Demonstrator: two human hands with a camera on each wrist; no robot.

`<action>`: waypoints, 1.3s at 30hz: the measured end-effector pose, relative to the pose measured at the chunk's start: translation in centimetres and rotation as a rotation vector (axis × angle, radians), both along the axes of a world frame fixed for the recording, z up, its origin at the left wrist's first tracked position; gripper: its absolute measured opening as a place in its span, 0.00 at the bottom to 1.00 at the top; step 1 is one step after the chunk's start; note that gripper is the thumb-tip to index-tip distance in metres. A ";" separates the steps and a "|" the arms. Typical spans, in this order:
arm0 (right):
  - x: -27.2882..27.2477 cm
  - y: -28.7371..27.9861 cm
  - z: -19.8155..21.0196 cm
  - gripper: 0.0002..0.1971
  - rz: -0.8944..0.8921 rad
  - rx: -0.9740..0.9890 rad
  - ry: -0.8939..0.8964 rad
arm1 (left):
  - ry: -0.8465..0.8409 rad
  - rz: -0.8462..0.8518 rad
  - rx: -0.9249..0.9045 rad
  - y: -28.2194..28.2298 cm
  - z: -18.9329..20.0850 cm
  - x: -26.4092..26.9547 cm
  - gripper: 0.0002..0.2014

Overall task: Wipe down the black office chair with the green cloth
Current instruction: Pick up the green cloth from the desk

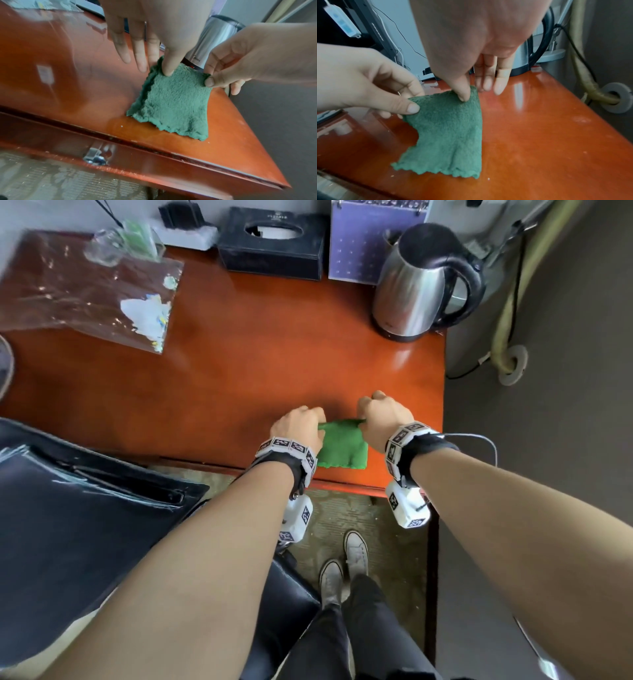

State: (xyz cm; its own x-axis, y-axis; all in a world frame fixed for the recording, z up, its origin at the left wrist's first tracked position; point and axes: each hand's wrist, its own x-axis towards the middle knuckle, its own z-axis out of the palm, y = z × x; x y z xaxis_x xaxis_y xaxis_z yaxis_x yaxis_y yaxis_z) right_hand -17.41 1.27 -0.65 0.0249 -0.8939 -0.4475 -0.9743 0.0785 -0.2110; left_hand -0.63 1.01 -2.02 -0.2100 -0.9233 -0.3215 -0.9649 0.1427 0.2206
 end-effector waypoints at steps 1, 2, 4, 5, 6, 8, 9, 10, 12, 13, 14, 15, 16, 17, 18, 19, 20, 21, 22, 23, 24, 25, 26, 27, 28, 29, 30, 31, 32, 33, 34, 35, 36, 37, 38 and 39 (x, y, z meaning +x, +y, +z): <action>0.1 0.9 1.0 0.14 0.001 -0.018 -0.003 | 0.005 -0.009 0.008 0.8 0.8 0.2 0.07; 0.3 1.8 1.9 0.13 0.003 -0.037 -0.004 | 0.011 -0.014 0.011 1.6 1.5 0.5 0.07; 0.6 4.0 3.6 0.12 0.002 -0.069 -0.003 | 0.023 -0.020 0.017 3.4 2.7 0.9 0.06; 0.6 5.2 4.1 0.12 -0.001 -0.080 -0.001 | 0.028 -0.028 0.023 4.3 3.1 1.1 0.07; 0.6 6.3 4.5 0.11 -0.004 -0.090 0.002 | 0.033 -0.040 0.025 5.2 3.5 1.2 0.07; 0.7 8.9 5.1 0.11 -0.012 -0.094 0.005 | 0.043 -0.068 0.028 7.3 4.1 1.5 0.07; 0.8 10.1 5.2 0.11 -0.016 -0.092 0.008 | 0.044 -0.078 0.028 8.3 4.3 1.7 0.07; 0.9 11.4 5.3 0.10 -0.019 -0.088 0.012 | 0.043 -0.085 0.028 9.4 4.4 1.8 0.07; 1.1 13.8 5.3 0.10 -0.025 -0.082 0.011 | 0.041 -0.094 0.030 11.6 4.6 2.1 0.06; 1.2 14.9 5.3 0.09 -0.027 -0.082 0.003 | 0.044 -0.099 0.030 12.7 4.6 2.3 0.06; 1.3 16.0 5.2 0.09 -0.026 -0.084 -0.009 | 0.047 -0.102 0.030 13.7 4.6 2.5 0.05; 1.4 17.2 5.2 0.08 -0.022 -0.084 -0.023 | 0.050 -0.103 0.036 14.9 4.5 2.7 0.05; 1.5 18.5 5.0 0.08 -0.018 -0.085 -0.037 | 0.053 -0.101 0.041 16.2 4.3 2.9 0.05; 1.7 19.8 4.8 0.08 -0.015 -0.089 -0.050 | 0.053 -0.098 0.048 17.6 4.1 3.1 0.04; 1.8 21.2 4.4 0.09 -0.013 -0.091 -0.062 | 0.050 -0.094 0.060 19.0 3.8 3.3 0.04; 2.0 22.7 3.8 0.09 -0.012 -0.092 -0.077 | 0.047 -0.091 0.076 20.5 3.4 3.5 0.04; 2.2 24.2 3.1 0.09 -0.009 -0.088 -0.089 | 0.036 -0.094 0.095 22.0 2.8 3.7 0.04; 2.4 25.8 2.1 0.09 0.000 -0.081 -0.097 | 0.025 -0.105 0.104 23.5 1.9 3.8 0.04; 2.5 27.4 0.8 0.09 0.007 -0.067 -0.102 | 0.015 -0.118 0.107 25.1 0.9 4.0 0.04; 2.7 29.2 -0.7 0.09 0.005 -0.048 -0.111 | 0.015 -0.123 0.107 26.9 -0.4 4.2 0.05; 2.8 31.0 -2.2 0.09 -0.006 -0.033 -0.122 | 0.020 -0.119 0.110 28.5 -1.8 4.4 0.05; 2.8 32.8 -3.8 0.09 -0.022 -0.016 -0.134 | 0.027 -0.114 0.124 30.1 -3.1 4.6 0.05; 2.9 34.7 -5.5 0.08 -0.036 0.000 -0.146 | 0.031 -0.107 0.149 31.8 -4.6 4.7 0.05; 2.9 36.4 -7.1 0.08 -0.045 0.012 -0.154 | 0.040 -0.098 0.186 33.4 -6.0 4.9 0.05; 3.1 38.3 -8.7 0.08 -0.058 0.027 -0.160 | 0.049 -0.086 0.226 35.1 -7.5 5.1 0.04; 3.2 39.9 -10.2 0.08 -0.078 0.044 -0.163 | 0.056 -0.073 0.262 36.6 -8.9 5.2 0.03; 3.3 41.4 -11.8 0.07 -0.103 0.068 -0.168 | 0.058 -0.066 0.293 38.0 -10.5 5.4 0.03; 3.5 42.9 -13.4 0.07 -0.128 0.102 -0.177 | 0.057 -0.060 0.319 39.4 -12.1 5.5 0.03; 3.7 44.2 -15.0 0.07 -0.151 0.130 -0.190 | 0.056 -0.060 0.336 40.6 -13.8 5.7 0.04; 3.9 45.4 -16.7 0.06 -0.165 0.159 -0.202 | 0.056 -0.062 0.350 41.6 -15.5 5.9 0.04; 4.3 46.4 -18.2 0.06 -0.176 0.188 -0.221 | 0.059 -0.063 0.363 42.5 -17.2 6.1 0.03; 4.6 47.3 -19.8 0.06 -0.189 0.215 -0.239 | 0.057 -0.063 0.370 43.2 -18.9 6.2 0.02; 4.9 48.0 -21.3 0.06 -0.210 0.239 -0.259 | 0.058 -0.059 0.374 43.8 -20.5 6.4 0.02; 5.3 48.7 -22.8 0.06 -0.246 0.263 -0.280 | 0.064 -0.053 0.377 44.3 -22.2 6.5 0.04; 5.7 49.3 -24.2 0.07 -0.287 0.280 -0.307 | 0.072 -0.043 0.378 44.6 -23.8 6.6 0.06; 6.0 49.8 -25.6 0.08 -0.328 0.286 -0.334 | 0.078 -0.030 0.383 44.8 -25.4 6.7 0.08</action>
State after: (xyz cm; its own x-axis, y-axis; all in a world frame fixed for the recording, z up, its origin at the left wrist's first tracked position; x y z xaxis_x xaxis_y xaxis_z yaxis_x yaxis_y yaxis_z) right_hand -11.43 51.08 -26.24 -0.0520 -0.7224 -0.6895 -0.7725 0.4667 -0.4307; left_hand 6.06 45.78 -27.43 -0.2722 -0.7330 -0.6234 -0.9399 0.0638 0.3355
